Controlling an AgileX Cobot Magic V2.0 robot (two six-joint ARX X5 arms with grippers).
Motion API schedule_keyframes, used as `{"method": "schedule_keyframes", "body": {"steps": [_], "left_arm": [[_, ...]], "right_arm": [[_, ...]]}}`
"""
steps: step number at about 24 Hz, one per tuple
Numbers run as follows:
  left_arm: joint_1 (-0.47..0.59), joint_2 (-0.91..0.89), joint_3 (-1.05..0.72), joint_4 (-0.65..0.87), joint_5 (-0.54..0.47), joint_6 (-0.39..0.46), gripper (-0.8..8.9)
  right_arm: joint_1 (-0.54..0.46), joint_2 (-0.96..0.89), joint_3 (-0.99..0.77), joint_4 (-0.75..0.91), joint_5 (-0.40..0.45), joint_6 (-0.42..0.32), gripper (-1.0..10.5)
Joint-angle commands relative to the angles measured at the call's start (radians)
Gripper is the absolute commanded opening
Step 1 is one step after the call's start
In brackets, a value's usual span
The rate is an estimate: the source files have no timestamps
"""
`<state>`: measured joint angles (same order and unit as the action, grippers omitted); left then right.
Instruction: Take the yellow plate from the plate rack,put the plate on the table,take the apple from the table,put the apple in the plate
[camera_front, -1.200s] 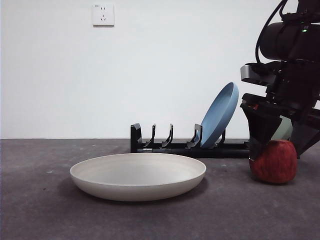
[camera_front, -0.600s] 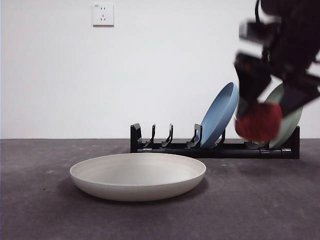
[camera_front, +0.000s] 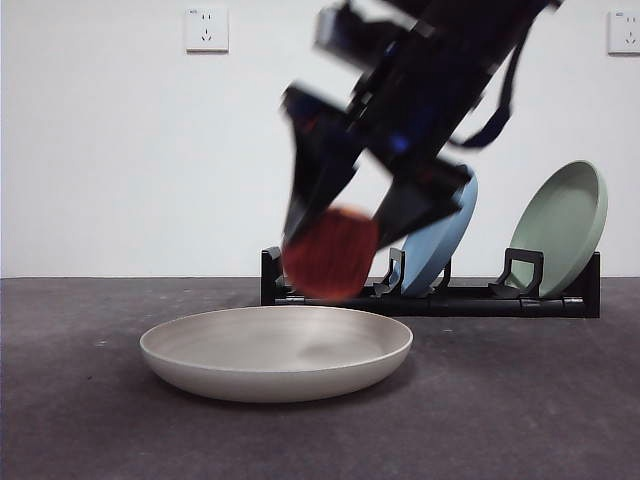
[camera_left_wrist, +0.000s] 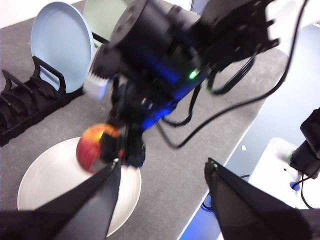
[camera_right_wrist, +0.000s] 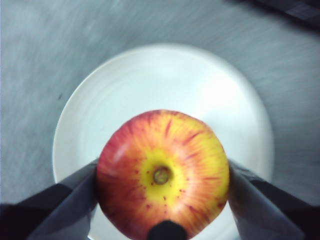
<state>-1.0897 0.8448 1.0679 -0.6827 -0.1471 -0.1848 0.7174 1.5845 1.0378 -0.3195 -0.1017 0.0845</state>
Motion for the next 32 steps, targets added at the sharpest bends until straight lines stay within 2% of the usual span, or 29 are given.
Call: {"method": "schedule_keyframes", "body": {"steps": [1,2,11,13,16,18,26,32], "left_arm": [[-0.004,0.000,0.002,-0.001,-0.001,-0.002,2.83],[-0.004,0.000,0.002,-0.002,-0.001,-0.002,2.83],[-0.004,0.000,0.002,-0.003,-0.002,-0.003,2.83],[-0.004,0.000,0.002,-0.007,-0.002,-0.003,2.83],[-0.004,0.000,0.002,-0.014,-0.003,-0.003,2.83],[-0.004,0.000,0.002,-0.019,-0.004,-0.003,2.83],[-0.003,0.000,0.002,-0.037,-0.005,-0.002,2.83],[-0.003,0.000,0.002,-0.048,-0.006,0.002,2.83]], "right_arm": [[0.022,0.072,-0.002,0.029,0.035,0.016,-0.1],[0.032,0.098,-0.002,0.039,0.057,0.015,-0.1],[0.041,0.169,-0.002,0.021,0.056,-0.001,0.0],[0.044,0.169,-0.002,0.020,0.056,-0.007,1.0],[0.044,0.167,-0.002,0.021,0.056,-0.006,4.2],[0.044,0.167,-0.002,0.020,0.056,-0.006,5.5],[0.044,0.133,-0.001,0.021,0.056,-0.005,5.7],[0.044,0.018,-0.001,-0.027,0.059,-0.006,5.7]]}}
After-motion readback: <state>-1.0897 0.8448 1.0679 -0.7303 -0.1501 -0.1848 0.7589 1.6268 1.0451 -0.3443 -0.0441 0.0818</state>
